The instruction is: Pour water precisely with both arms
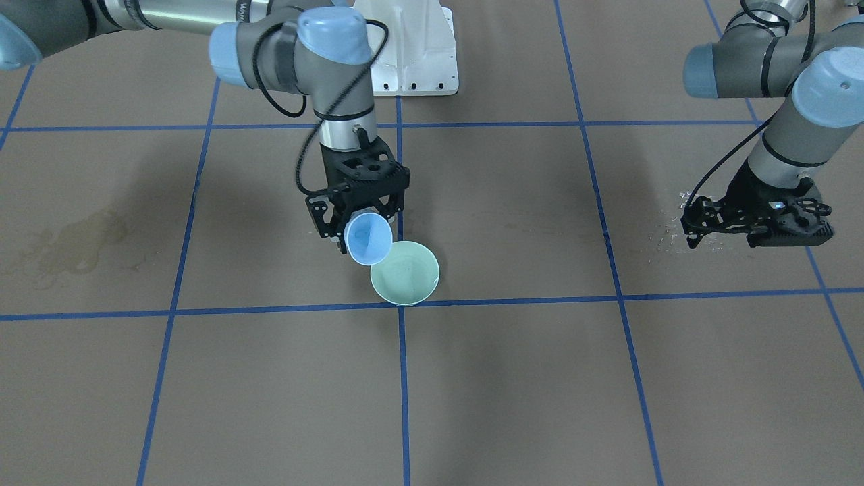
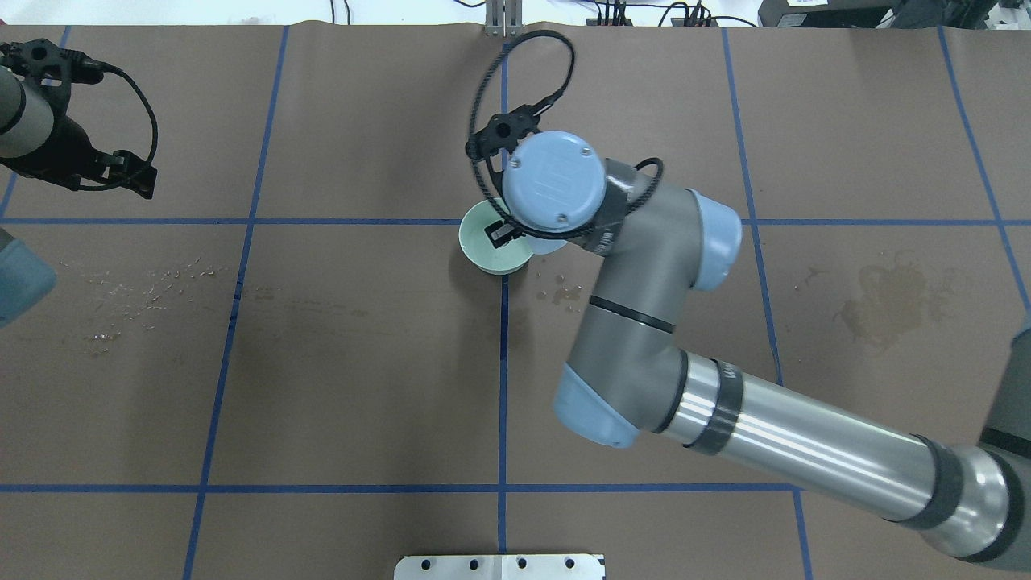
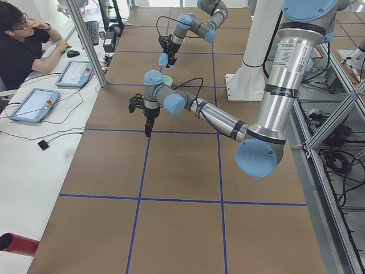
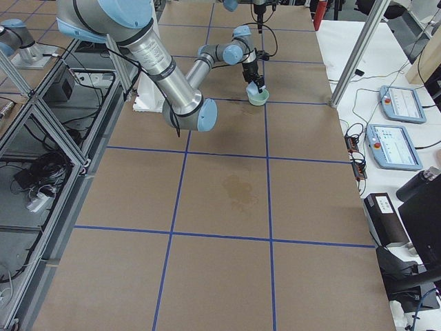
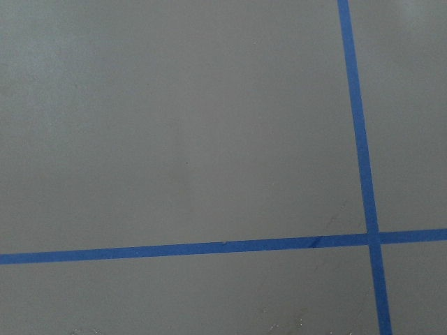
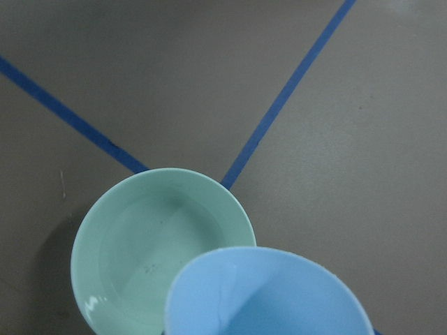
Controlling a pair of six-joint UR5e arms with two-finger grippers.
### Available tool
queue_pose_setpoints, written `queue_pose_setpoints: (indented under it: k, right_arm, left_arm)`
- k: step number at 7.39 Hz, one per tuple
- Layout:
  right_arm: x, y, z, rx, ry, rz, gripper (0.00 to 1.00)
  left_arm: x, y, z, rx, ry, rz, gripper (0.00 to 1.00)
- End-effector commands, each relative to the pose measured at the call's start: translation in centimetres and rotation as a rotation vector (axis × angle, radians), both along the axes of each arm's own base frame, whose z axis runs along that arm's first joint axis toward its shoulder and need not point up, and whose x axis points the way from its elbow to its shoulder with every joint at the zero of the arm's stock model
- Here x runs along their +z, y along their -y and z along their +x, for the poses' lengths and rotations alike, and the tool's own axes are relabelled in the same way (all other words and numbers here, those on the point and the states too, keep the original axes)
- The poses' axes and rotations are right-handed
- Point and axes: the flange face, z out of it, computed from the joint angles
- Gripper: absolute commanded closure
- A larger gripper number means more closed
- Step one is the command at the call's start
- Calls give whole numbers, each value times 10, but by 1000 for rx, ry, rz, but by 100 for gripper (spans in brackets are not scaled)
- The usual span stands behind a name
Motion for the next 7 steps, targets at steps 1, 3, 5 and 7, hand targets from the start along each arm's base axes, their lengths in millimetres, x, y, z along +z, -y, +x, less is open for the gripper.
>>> queue_pose_setpoints:
  k: [1,3,5,7]
  right_arm:
    - [48,-22,102,201,138,-47,100]
    - [105,-30,169,459,113,-74,100]
    - [197,-67,243,683,4,-32,100]
    - [328,-118,288,781,40,62,100]
  left_arm:
    - [-1,0,0,-2,-1,0,0]
    - [-2,0,0,-3,-3,0,0]
    - [-2,0,0,-7,-2,-1,0]
    - [-3,0,0,-23,-7,-13,0]
